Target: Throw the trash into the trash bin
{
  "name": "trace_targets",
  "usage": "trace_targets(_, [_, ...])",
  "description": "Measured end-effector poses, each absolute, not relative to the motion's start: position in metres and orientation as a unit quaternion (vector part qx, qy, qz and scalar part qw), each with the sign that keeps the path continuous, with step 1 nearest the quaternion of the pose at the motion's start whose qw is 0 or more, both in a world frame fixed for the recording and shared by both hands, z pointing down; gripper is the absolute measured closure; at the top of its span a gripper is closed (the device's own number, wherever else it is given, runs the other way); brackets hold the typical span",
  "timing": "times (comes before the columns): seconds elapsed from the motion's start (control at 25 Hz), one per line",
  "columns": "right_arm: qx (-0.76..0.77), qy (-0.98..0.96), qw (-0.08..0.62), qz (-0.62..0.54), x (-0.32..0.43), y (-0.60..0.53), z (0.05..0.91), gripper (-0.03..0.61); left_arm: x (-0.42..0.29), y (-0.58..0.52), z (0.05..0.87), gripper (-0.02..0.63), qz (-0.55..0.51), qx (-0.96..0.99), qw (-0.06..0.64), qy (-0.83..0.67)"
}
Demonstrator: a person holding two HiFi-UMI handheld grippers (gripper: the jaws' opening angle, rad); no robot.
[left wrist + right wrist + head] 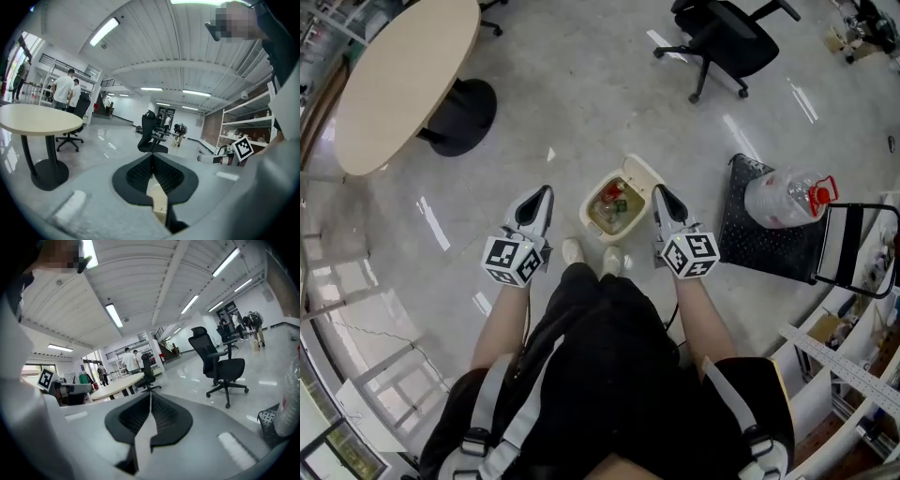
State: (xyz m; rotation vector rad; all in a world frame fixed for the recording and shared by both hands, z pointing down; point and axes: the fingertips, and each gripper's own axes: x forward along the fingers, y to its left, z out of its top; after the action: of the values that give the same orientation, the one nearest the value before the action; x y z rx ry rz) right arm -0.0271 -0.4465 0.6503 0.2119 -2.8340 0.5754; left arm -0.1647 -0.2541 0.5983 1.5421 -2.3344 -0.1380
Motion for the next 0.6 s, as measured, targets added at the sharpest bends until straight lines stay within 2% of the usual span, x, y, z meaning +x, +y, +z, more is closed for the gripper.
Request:
trace_targets(0.04, [0.073,-0.972,0.112,0.196,-0.025,-0.455,0.642,0.572,-0.168,-0.257,0.590,0.612,-0.048,0.541,0.161,-0.824])
trace_targets(0.36, [0.093,-0.971,0.071,0.211,0.000,-0.470,0.599,0.572,-0.181,-0.213,0.529,0.612,-0.114,0.492,0.106,-0.857])
trace_targets(0.6, [0.065,-0.982,0.020,0.177,-0.045,-0.426,0.544,0.574,-0.195,-0.145,0.486,0.612,-0.121,0.480,0.058,-0.867])
